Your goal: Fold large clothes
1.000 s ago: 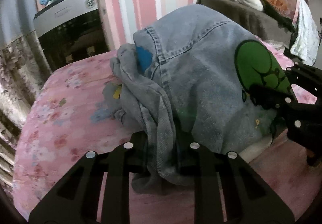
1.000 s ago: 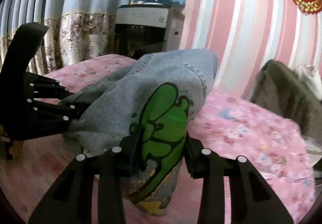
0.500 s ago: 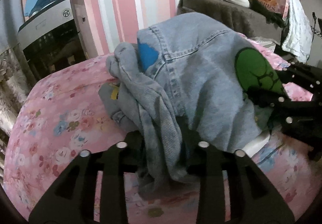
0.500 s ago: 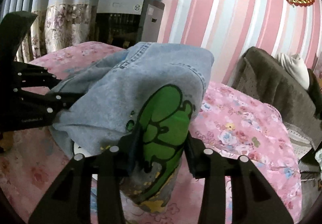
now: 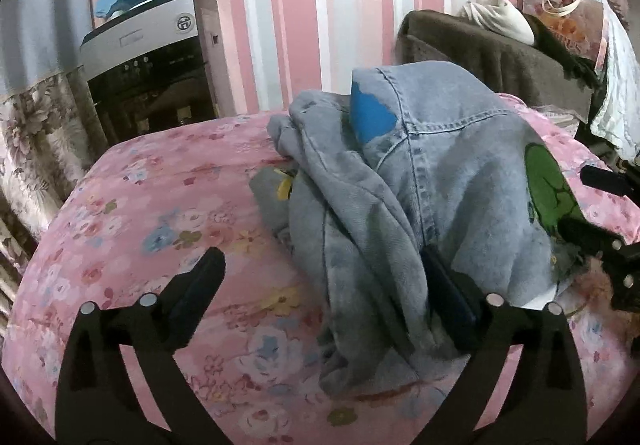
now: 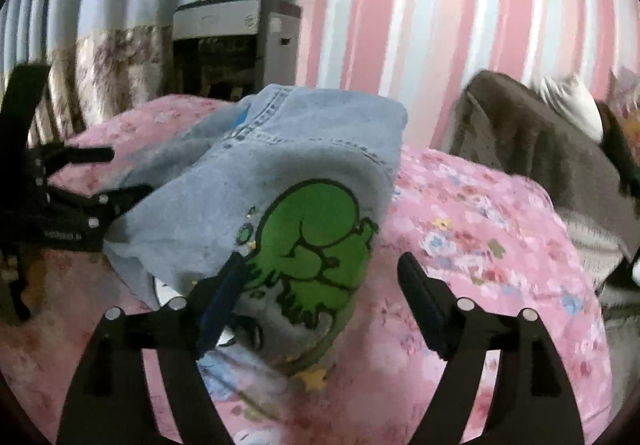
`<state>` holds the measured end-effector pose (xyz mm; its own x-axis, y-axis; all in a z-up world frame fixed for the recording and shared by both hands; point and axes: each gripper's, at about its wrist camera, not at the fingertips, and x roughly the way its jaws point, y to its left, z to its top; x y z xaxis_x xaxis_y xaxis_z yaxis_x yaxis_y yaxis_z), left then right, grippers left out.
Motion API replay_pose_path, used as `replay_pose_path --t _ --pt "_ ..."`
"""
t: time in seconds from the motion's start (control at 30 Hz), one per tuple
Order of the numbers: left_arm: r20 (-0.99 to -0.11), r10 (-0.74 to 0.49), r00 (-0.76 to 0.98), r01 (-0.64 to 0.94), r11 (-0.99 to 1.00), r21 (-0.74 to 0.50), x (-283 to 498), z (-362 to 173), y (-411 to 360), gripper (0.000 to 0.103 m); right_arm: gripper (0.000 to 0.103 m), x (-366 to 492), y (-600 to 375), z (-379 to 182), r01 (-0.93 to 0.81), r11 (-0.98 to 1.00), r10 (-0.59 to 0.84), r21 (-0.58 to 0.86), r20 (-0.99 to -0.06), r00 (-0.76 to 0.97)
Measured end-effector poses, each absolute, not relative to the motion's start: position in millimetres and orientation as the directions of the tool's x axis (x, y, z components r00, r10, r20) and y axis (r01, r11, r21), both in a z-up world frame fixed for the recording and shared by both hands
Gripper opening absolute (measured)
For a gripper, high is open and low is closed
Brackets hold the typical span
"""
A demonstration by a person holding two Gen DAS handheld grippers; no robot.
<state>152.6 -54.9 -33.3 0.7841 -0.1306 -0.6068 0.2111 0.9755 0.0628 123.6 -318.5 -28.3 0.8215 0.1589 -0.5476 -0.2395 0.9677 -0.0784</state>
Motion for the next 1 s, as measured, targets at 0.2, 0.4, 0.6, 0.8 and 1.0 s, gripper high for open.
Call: replay_pose_path --t 0.2,0.4,0.6,0.8,1.0 --pt "-0.556 -0.108 0.824 0.186 0.979 0.086 123.2 -17.8 -49.0 0.1 0.096 90.3 -321.9 -14.2 -0.16 0.987 0.138 -0.003 -0.493 0.859" --pt "-0.48 -0.058 0.875 0.128 0.985 0.114 84.9 -8.0 -37.9 0.1 0.101 59.0 -328.7 -17.8 -0.037 0.99 0.095 0.139 -0.44 0.893" --pt "-0.358 0.002 0.934 0.058 0.986 0.157 54.5 -2.0 -32.5 0.1 0.101 40.7 -314.2 -23.3 -0.035 0.996 0.062 0.077 -0.382 0.922" --pt "-0.246 0.066 0.967 -0.023 0.985 0.172 39.0 -3.1 -29.2 0.1 0.101 29.2 -306.2 -21.6 -0.019 1.0 0.026 0.025 -0.323 0.946" --pt "-0.202 0.035 0.979 -0.013 0.994 0.108 29.8 1.5 -16.5 0.1 0.101 18.4 -307.1 -17.0 -0.01 1.0 0.017 0.025 -0.264 0.964"
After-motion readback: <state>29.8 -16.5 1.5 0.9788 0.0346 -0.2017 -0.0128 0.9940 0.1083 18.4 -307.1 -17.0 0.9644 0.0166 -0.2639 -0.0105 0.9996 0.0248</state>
